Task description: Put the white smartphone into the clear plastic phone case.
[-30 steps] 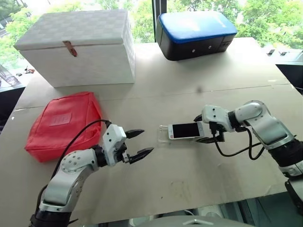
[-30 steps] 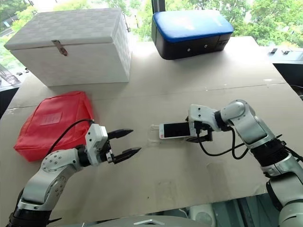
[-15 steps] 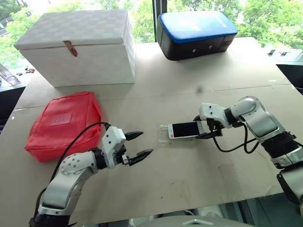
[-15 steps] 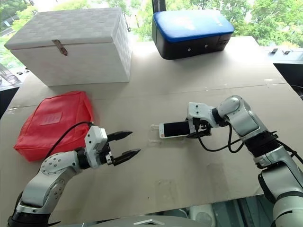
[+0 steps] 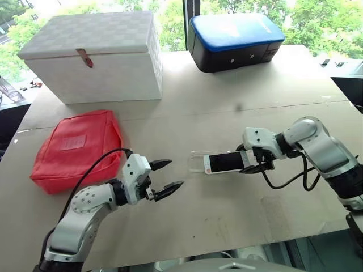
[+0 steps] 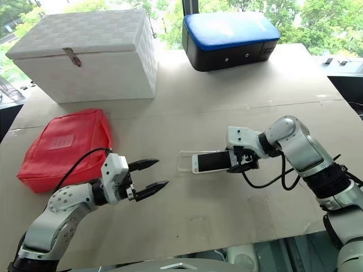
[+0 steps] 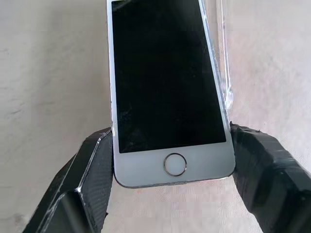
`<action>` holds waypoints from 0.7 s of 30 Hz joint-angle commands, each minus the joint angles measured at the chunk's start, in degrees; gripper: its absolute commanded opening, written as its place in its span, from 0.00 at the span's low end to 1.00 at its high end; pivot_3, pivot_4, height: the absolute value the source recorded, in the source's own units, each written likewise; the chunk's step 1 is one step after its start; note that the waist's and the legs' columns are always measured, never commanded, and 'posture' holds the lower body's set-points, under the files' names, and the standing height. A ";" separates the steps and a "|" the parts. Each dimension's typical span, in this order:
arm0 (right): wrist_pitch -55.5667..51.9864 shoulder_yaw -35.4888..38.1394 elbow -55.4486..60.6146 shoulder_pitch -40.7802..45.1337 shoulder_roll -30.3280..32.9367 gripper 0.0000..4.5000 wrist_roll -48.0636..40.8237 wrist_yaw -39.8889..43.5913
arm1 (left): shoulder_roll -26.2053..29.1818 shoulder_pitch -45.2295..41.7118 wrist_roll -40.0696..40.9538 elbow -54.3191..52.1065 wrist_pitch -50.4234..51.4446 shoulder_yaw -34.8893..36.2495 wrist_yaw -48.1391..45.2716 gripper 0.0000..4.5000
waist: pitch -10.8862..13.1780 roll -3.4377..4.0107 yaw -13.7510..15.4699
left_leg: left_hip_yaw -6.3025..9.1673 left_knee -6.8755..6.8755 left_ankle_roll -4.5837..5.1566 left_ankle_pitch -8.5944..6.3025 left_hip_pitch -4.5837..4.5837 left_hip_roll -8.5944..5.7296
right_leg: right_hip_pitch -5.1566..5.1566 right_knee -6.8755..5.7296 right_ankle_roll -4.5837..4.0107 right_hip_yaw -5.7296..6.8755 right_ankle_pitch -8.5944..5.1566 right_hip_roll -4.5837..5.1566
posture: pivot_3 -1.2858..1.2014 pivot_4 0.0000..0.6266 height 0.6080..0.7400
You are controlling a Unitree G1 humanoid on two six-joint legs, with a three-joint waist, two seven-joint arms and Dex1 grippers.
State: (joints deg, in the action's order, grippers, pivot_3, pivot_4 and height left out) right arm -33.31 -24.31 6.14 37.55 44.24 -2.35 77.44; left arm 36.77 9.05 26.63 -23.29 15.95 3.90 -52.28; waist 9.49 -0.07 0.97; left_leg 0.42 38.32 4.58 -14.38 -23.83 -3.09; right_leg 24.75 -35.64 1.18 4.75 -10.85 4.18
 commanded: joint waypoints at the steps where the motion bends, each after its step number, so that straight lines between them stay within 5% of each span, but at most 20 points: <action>1: -3.02 -0.99 1.39 1.48 0.35 0.68 1.80 -1.46 | 0.07 -1.01 0.27 -0.22 -0.97 0.03 -0.72 0.89 | 0.00 0.00 0.00 | 0.00 0.00 0.00 0.00 0.00 0.00 | 0.00 0.00 0.00 0.00 0.00 0.00 | 0.52 0.24 1.00; 21: -14.23 -5.61 -0.41 6.79 -2.60 0.68 4.26 -5.49 | -1.13 -0.62 -0.42 -0.37 -1.46 -0.63 -0.40 0.89 | 0.00 0.00 -0.07 | 0.00 0.05 -0.01 0.01 0.02 0.00 | 0.00 -0.07 0.01 0.00 0.02 0.00 | 0.52 0.24 1.00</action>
State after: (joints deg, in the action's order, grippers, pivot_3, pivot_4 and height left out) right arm -46.54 -29.58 4.59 43.22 41.51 1.04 72.82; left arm 35.83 8.19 26.11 -22.73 15.78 3.27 -52.70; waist 9.48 -0.08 0.90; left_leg 0.42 38.37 4.58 -14.37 -23.82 -3.09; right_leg 24.75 -35.71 1.19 4.76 -10.83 4.18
